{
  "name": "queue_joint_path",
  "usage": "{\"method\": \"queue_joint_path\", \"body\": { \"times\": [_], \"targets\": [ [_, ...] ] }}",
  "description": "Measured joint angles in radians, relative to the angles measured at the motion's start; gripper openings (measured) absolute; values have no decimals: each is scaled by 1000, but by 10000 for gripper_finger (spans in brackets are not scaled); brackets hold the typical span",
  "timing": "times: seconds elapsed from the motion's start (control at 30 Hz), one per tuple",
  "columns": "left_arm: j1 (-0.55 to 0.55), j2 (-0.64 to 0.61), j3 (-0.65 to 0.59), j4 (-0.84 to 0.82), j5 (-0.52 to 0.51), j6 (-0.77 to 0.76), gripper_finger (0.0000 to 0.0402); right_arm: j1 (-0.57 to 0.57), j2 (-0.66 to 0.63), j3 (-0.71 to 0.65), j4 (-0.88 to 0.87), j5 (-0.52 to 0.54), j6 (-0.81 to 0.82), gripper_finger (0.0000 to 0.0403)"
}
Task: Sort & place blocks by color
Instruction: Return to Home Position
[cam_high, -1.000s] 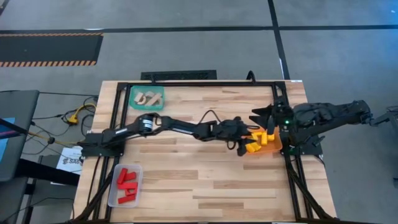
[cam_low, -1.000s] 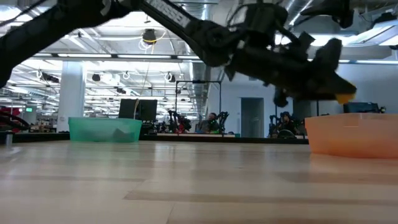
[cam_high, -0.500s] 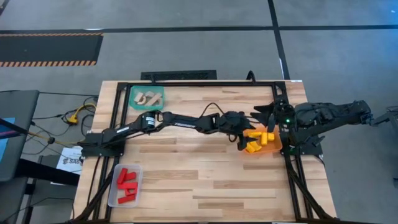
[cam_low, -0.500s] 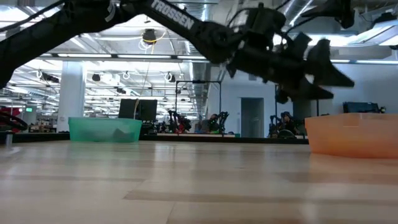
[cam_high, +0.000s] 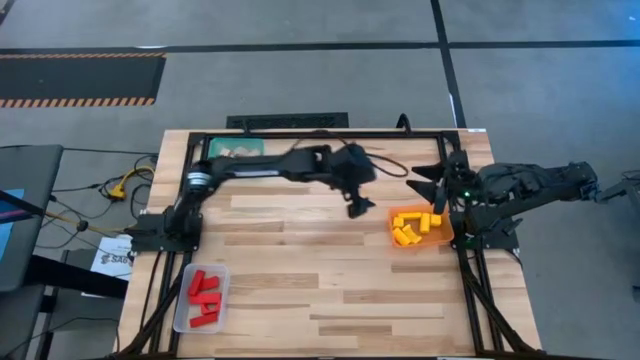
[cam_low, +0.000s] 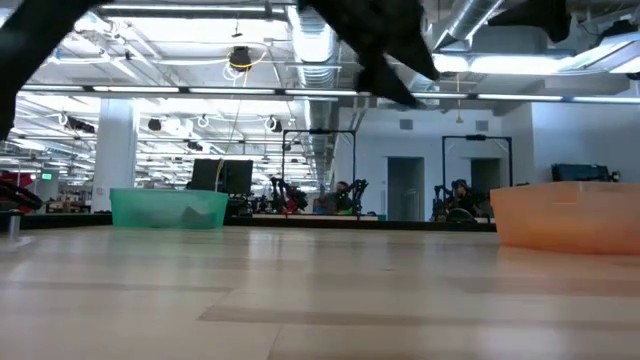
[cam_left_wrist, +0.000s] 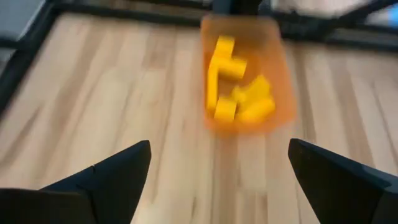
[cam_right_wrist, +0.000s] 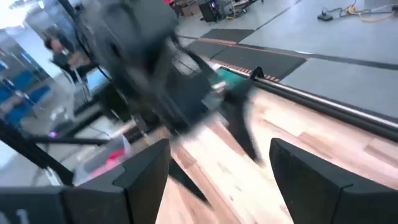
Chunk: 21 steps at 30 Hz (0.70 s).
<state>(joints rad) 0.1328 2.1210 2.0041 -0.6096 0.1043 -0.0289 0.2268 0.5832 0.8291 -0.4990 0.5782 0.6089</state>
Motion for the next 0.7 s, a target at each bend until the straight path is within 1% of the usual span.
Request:
{"method": "queue_joint_path", "body": {
  "times": [0.07,0.17,0.27,0.33,0.4,0.57,0.63,0.7],
  "targets": [
    [-1,-76,-37,-77,-46,7,359,2,-4,0,-37,0,-12,294],
    [-1,-221,-142,-117,-128,-20,347,2,-2,0,-111,-1,-9,294],
    [0,-383,-292,-112,-203,-67,335,2,1,-1,-138,-1,-9,294],
    [-4,-499,-419,-101,-256,-104,328,2,11,-1,-111,-2,-24,294],
    [-7,-621,-558,-54,-290,-134,321,2,31,-1,-49,-2,-60,294],
    [8,-919,-891,108,-300,-180,302,-13,128,-1,155,-12,-164,294],
    [24,-1037,-1001,164,-286,-195,289,-38,180,-1,213,-38,-174,294],
    [47,-1152,-1089,181,-264,-198,271,-71,225,-1,235,-82,-174,293]
  ]
}}
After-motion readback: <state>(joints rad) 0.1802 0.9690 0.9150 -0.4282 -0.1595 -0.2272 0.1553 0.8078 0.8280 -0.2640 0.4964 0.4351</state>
